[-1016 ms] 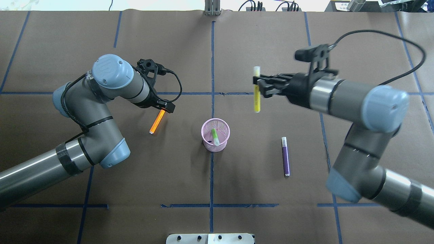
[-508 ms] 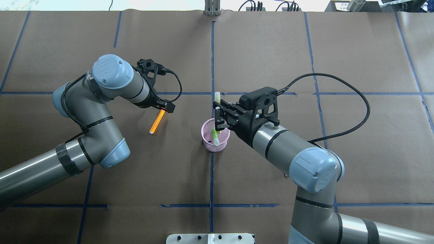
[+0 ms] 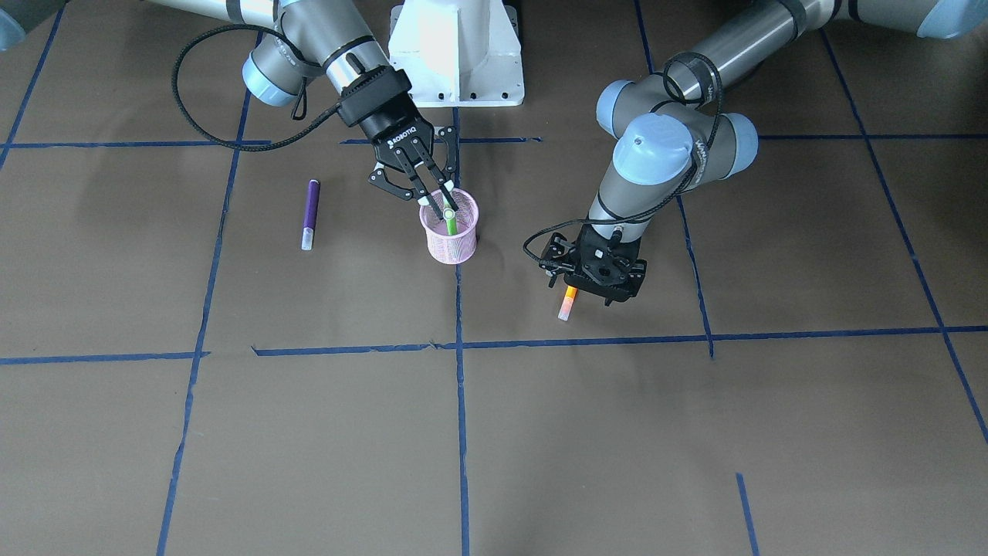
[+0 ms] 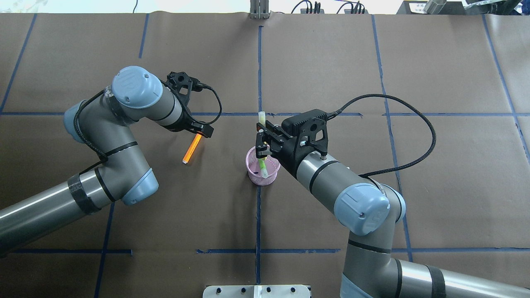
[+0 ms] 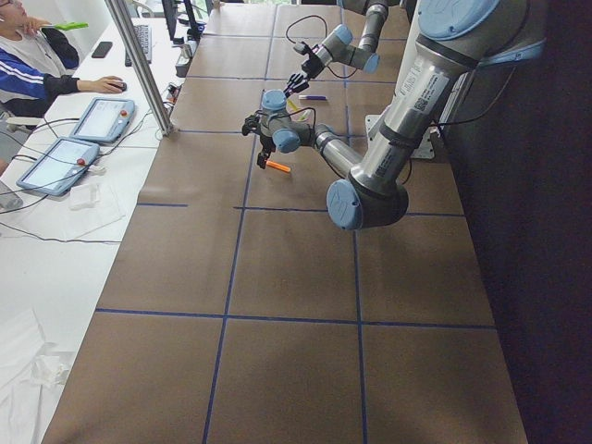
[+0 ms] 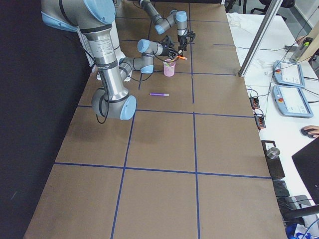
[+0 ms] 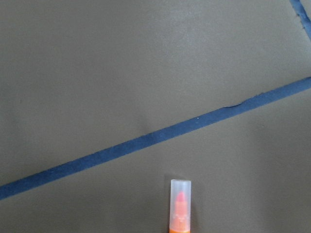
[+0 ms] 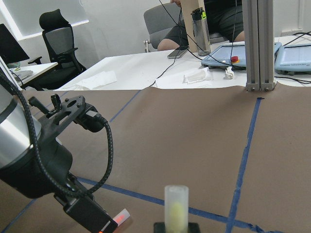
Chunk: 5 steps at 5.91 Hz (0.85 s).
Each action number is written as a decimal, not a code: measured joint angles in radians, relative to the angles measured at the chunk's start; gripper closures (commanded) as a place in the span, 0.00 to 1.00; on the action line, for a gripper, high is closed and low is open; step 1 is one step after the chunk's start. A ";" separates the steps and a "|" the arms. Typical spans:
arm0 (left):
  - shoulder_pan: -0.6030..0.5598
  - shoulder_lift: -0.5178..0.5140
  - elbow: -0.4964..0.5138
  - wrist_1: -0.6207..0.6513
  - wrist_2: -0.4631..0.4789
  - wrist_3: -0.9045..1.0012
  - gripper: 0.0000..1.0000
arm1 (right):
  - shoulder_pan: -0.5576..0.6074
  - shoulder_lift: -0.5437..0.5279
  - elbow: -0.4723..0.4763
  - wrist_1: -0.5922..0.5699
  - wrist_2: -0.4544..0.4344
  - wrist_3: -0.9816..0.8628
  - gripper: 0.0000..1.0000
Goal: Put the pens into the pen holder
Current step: 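Lower the yellow highlighter into the pink cup and open the right gripper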
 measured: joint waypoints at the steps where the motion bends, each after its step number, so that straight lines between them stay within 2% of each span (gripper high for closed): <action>1: 0.001 0.000 0.000 0.000 0.000 0.001 0.00 | -0.002 -0.001 -0.014 0.000 0.002 -0.024 0.98; 2: 0.001 0.001 0.000 0.000 0.000 0.001 0.00 | -0.010 -0.001 -0.021 0.001 0.003 -0.059 0.67; 3: 0.001 0.002 0.000 0.000 0.000 0.002 0.00 | -0.024 0.000 -0.023 0.002 0.001 -0.077 0.01; 5: 0.001 0.002 0.000 0.000 0.000 0.002 0.00 | -0.050 0.001 -0.019 0.004 0.000 -0.078 0.00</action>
